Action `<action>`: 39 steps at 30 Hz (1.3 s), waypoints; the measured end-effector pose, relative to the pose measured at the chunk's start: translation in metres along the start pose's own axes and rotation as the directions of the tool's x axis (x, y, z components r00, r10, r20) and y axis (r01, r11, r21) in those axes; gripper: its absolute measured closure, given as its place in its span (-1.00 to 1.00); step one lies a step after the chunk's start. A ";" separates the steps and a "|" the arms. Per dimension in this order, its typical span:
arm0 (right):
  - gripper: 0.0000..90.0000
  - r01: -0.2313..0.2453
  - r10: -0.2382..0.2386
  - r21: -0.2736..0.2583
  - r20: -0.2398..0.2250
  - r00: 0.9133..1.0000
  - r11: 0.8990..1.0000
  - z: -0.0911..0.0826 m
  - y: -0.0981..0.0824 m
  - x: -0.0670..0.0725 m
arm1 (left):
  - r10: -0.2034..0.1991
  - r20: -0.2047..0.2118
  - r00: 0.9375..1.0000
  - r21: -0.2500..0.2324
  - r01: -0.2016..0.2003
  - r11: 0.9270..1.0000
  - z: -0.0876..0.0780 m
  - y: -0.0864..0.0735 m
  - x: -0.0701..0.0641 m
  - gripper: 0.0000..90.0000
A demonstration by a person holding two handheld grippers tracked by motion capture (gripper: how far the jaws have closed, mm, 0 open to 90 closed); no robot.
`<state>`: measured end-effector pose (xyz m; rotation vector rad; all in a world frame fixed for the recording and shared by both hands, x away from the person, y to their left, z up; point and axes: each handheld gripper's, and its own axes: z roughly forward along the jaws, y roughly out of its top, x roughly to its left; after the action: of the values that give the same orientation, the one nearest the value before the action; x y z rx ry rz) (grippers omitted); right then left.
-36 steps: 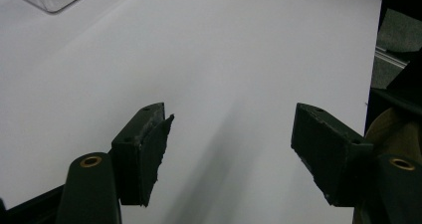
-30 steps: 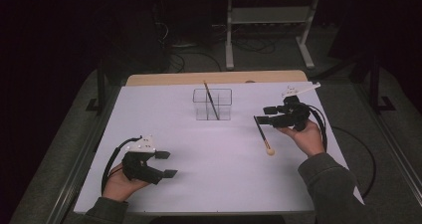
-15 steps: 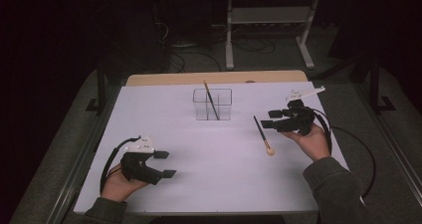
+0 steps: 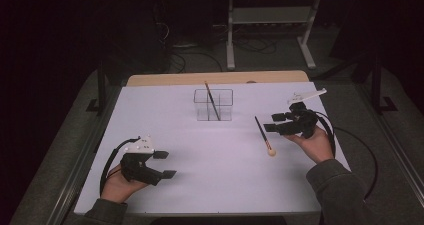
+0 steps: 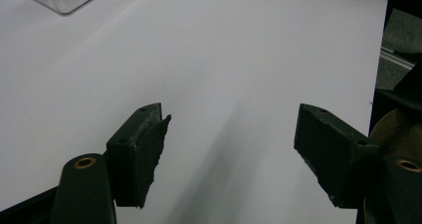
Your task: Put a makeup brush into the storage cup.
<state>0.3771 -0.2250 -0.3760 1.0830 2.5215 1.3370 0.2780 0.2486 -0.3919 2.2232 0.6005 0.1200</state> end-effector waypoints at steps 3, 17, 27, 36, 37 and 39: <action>-0.19 -0.007 0.007 0.016 0.006 1.000 1.000 0.001 -0.001 0.001 | 0.003 -0.002 1.000 0.001 -0.003 1.000 0.000 0.001 0.000 -0.40; -0.19 -0.061 0.057 0.104 0.041 0.998 0.993 0.006 0.001 0.005 | -0.004 -0.012 1.000 -0.004 0.004 1.000 -0.002 -0.001 0.001 -0.41; -0.16 -0.115 0.101 0.180 0.085 0.991 0.977 0.014 0.003 0.005 | 0.002 -0.015 1.000 0.006 -0.002 1.000 0.000 -0.001 0.000 -0.42; -0.15 -0.185 0.155 0.268 0.127 0.980 0.945 0.025 0.010 0.005 | -0.007 -0.018 1.000 -0.006 0.007 1.000 -0.002 -0.002 -0.001 -0.42; -0.15 -0.194 0.162 0.278 0.134 0.978 0.941 0.027 0.010 0.005 | -0.007 -0.019 1.000 -0.006 0.007 1.000 -0.002 -0.002 -0.001 -0.42; -0.14 -0.196 0.160 0.289 0.146 0.976 0.937 0.030 0.011 0.005 | -0.003 -0.018 1.000 -0.006 0.003 1.000 -0.002 -0.002 -0.001 -0.42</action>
<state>0.3906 -0.1972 -0.3843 1.4332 2.6483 0.9000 0.2758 0.2502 -0.3918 2.2180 0.6121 0.1400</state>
